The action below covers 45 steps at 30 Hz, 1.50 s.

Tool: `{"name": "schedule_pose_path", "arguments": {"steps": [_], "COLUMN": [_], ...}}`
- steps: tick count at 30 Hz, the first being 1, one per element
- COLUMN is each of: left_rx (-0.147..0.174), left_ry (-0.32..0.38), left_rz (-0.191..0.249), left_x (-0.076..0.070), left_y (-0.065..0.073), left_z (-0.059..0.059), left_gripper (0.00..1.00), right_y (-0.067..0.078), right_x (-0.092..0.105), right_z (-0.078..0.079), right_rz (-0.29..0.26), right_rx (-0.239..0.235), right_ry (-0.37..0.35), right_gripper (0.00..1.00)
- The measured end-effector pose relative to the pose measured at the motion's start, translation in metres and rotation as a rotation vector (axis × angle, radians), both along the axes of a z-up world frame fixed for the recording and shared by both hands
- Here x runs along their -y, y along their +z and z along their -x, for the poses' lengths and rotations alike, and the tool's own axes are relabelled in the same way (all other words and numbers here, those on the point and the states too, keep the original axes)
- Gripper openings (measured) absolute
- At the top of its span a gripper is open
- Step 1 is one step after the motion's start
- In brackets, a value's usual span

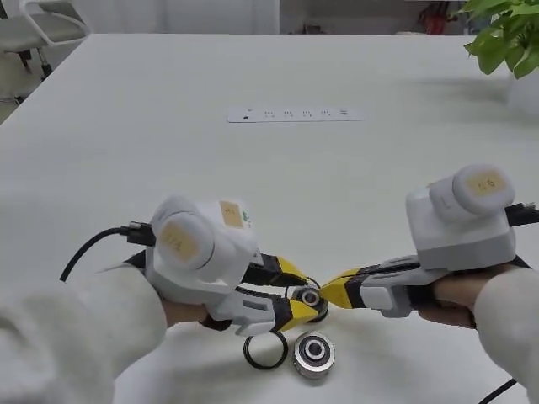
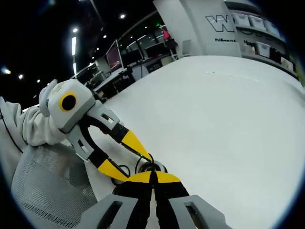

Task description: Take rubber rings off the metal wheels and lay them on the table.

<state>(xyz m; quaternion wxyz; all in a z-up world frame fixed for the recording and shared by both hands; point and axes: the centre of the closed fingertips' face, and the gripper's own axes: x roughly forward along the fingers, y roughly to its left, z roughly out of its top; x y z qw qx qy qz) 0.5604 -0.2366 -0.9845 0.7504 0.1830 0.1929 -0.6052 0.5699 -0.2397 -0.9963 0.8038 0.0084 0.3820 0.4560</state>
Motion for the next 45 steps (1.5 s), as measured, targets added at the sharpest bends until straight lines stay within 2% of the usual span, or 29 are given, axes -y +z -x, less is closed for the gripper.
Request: {"name": "schedule_pose_path", "arguments": {"steps": [7,10,14,16,20,23,27,32,38,45], "left_rx": [0.020,0.045,0.048,0.060,0.075,0.101,0.131,0.142,0.148,0.115], "left_ry": [0.007,0.015,0.028,0.034,0.028,0.028,0.043,0.058,0.083,0.157], "left_rz": [0.028,0.041,0.074,0.086,0.099,0.090,0.083,0.060,0.052,0.062], "left_x": [-0.007,-0.011,-0.014,-0.015,-0.021,-0.028,-0.043,-0.064,-0.088,-0.118], "left_y": [0.023,0.037,0.056,0.064,0.081,0.092,0.106,0.113,0.119,0.113], "left_z": [-0.002,-0.006,-0.008,-0.009,-0.002,0.001,0.007,0.015,0.028,0.046], "left_gripper": [0.31,0.33,0.40,0.42,0.45,0.47,0.53,0.56,0.58,0.66], "right_y": [0.006,0.009,0.011,0.013,0.019,0.019,0.017,0.019,0.022,0.022], "right_x": [0.002,0.001,0.000,-0.001,-0.005,-0.009,-0.015,-0.023,-0.034,-0.045], "right_z": [-0.003,-0.003,-0.001,-0.001,-0.001,0.004,0.008,0.015,0.022,0.033], "right_rz": [-0.025,-0.040,-0.046,-0.052,-0.077,-0.100,-0.098,-0.105,-0.111,-0.117], "right_rx": [0.002,0.000,0.002,0.004,0.007,-0.022,-0.030,-0.043,-0.041,-0.058], "right_ry": [-0.020,-0.024,-0.021,-0.020,-0.016,-0.003,0.018,0.044,0.082,0.119], "right_gripper": [0.00,0.00,0.00,0.00,0.00,0.00,0.00,0.00,0.00,0.00]}}
